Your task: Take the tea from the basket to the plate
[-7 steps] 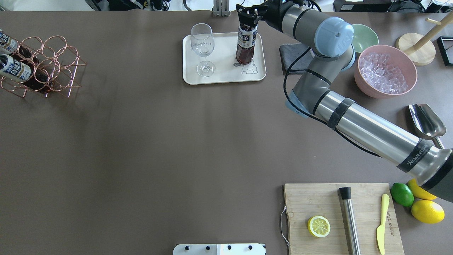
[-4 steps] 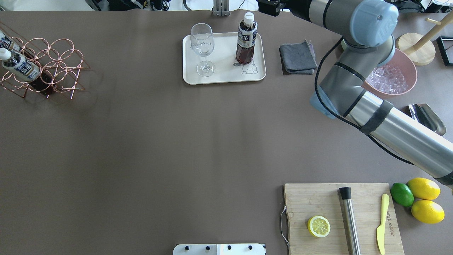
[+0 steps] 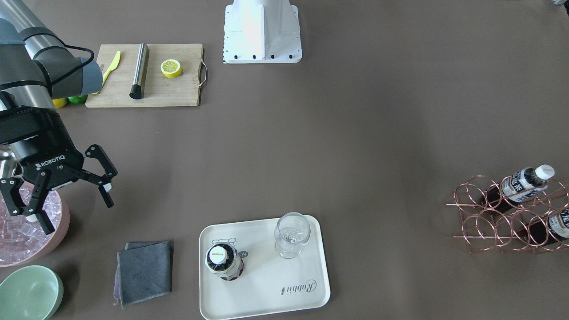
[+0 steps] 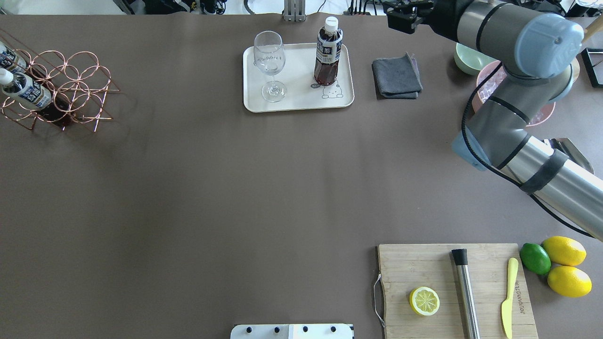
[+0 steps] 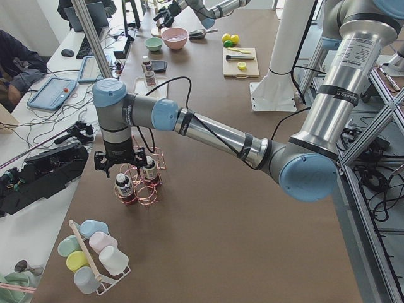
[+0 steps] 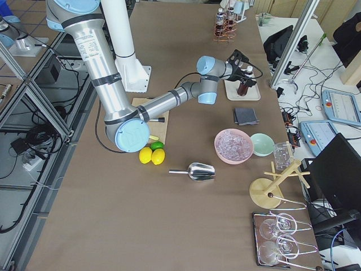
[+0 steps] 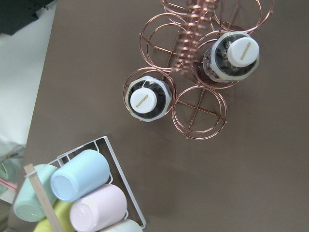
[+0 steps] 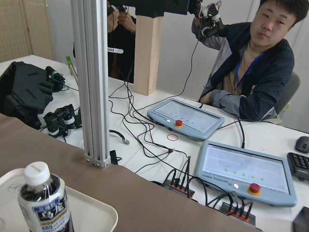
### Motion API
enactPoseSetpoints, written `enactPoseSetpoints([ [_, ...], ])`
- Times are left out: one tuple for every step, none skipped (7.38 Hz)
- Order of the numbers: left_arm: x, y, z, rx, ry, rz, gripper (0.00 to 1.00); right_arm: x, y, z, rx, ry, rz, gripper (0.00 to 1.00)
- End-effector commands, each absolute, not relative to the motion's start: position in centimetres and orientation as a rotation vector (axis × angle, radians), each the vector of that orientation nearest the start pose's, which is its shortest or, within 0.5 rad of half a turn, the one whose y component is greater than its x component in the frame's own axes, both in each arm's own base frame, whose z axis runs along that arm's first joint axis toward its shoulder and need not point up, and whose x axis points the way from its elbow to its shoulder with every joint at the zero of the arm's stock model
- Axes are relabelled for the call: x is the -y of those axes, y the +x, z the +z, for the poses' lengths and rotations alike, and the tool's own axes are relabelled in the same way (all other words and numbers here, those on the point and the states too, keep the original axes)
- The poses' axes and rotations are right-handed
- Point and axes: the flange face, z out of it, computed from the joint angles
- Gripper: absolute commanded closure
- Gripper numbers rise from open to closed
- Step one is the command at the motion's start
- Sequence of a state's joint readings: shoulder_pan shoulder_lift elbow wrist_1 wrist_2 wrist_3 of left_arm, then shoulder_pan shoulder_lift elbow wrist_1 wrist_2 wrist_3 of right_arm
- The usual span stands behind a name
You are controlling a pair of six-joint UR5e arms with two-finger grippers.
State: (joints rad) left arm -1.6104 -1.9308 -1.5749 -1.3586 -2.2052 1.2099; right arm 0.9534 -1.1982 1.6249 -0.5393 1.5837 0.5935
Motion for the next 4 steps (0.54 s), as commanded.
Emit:
enactPoseSetpoints([
  [59.4, -10.0, 53.0, -0.638, 0.392, 0.802, 0.01, 53.8, -17.2, 29.4, 0.645, 0.909, -0.07, 0.0],
  [58.6, -9.2, 54.3, -0.703, 0.336, 0.648, 0.01, 53.4, -13.7, 31.3, 0.56, 0.809, -0.151, 0.0],
  [57.5, -8.7, 56.3, -0.762, 0.311, 0.508, 0.02, 53.6, -7.4, 34.6, 0.551, 0.705, -0.105, 0.0],
  [56.2, -8.4, 58.2, -0.805, 0.243, 0.343, 0.01, 52.9, -3.4, 38.1, 0.519, 0.626, -0.053, 0.0],
])
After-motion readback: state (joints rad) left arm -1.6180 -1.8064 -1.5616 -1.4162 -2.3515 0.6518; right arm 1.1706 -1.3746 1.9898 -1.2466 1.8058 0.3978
